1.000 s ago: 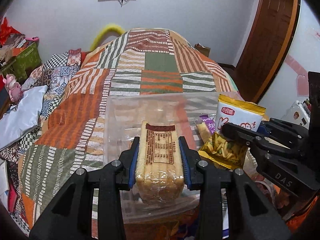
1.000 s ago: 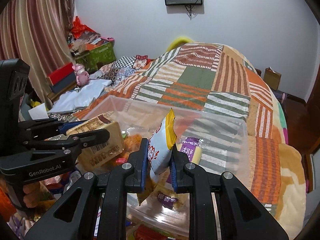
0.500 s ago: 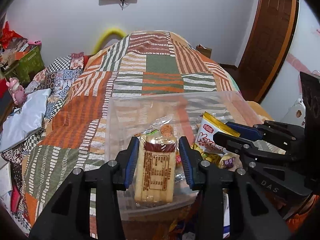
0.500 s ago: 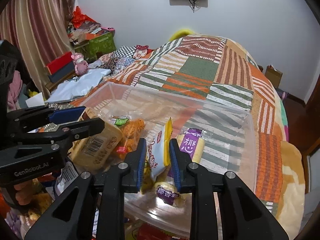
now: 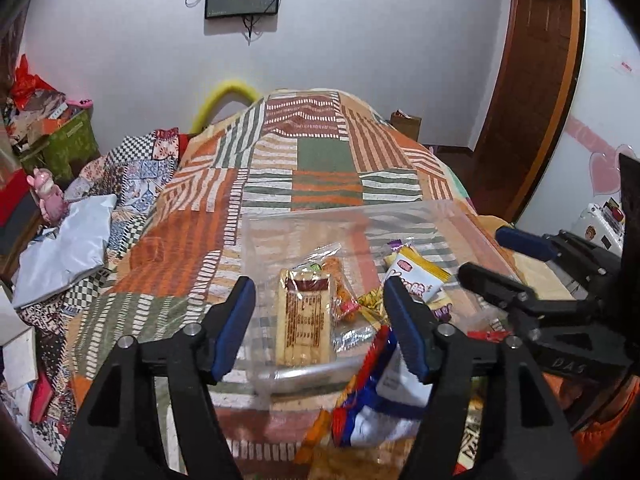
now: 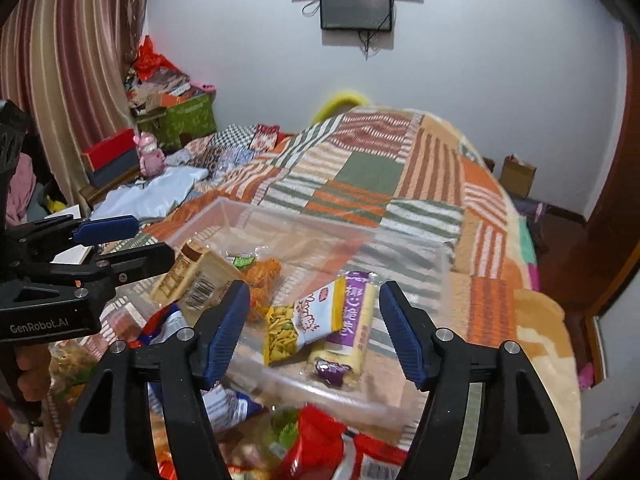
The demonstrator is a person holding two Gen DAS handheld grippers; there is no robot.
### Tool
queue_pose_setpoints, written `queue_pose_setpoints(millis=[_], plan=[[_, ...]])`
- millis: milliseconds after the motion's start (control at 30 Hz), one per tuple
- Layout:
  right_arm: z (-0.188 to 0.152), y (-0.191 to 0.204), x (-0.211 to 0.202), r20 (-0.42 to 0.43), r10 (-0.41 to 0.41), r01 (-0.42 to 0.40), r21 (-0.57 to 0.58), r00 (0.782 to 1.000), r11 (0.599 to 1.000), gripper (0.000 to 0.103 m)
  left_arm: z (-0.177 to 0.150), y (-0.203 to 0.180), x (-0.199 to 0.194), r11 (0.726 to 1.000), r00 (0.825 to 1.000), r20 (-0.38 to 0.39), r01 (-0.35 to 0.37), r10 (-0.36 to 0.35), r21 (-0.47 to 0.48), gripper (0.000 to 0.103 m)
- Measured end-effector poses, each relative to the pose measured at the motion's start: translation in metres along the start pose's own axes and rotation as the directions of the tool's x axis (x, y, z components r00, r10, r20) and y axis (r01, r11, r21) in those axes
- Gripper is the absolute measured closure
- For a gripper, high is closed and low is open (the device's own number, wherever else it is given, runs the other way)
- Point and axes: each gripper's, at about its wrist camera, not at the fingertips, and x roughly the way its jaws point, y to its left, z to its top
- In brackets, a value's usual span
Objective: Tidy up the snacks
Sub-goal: 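Grasp the cookie bag with the left tool while the right tool grasps the red chip bag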
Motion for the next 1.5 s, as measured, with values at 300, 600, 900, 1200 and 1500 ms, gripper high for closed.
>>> queue_pose_setpoints(millis=[300,600,900,1200,1500], plan=[[-0.012,0.001,-0.039,0.047,-0.021,0.02,0.017,0.999,1.0,0.027,-0.025,0.003,-0.03,1.0,1.0,-0.013,-0.004,0.004,0.002,0.023],[-0.042,-0.002,-0.052,0.019,-0.043,0.042,0.057,0.999,0.997,0.026,-0.063,0.007,-0.041,1.0,0.998,-0.066,0.002,-0.002,0.008,0.022],[-0.078,-0.011,-0.044,-0.057,-0.033,0.041,0.136,0.998,0.99,0.026,-0.099,0.007,-0.038,1.0,0.993,-0.115,0.016,-0.014,0.011,0.022],[-0.098,-0.008,-0.031,-0.117,-0.003,0.024,0.18,0.993,0.983,0.026,-0.121,0.0,-0.025,0.998,0.987,-0.153,0.056,-0.056,-0.003,0.022],[-0.107,-0.015,-0.027,-0.131,0.012,0.017,0.222,0.991,0.975,0.02,-0.125,-0.007,-0.017,0.997,0.985,-0.151,0.079,-0.078,0.001,0.03]])
